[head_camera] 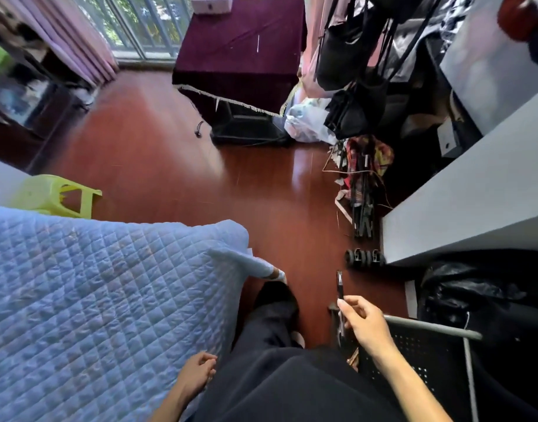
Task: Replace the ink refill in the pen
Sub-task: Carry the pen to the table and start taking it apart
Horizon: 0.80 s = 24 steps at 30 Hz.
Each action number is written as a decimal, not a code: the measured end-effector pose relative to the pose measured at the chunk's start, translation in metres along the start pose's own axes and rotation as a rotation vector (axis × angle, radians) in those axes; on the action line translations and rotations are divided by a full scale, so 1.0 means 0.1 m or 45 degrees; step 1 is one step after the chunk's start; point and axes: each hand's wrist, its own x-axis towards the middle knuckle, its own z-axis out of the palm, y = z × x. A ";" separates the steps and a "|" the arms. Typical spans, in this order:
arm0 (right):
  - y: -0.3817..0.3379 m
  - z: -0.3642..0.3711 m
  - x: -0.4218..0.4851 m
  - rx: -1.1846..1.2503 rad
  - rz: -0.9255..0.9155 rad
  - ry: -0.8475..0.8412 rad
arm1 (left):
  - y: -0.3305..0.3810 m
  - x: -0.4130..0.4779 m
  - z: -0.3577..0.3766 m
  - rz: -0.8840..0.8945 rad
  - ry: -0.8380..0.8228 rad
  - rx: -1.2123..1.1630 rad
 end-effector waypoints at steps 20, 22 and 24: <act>-2.14 0.08 2.19 0.006 -0.039 -0.022 | 3.62 1.46 -0.72 0.327 -0.103 -0.063; -2.39 0.08 2.54 -0.013 -0.059 -0.074 | 3.93 1.57 -0.79 0.335 -0.067 -0.110; -2.63 0.07 2.88 -0.042 -0.076 -0.132 | 4.16 1.65 -0.88 0.302 -0.029 -0.144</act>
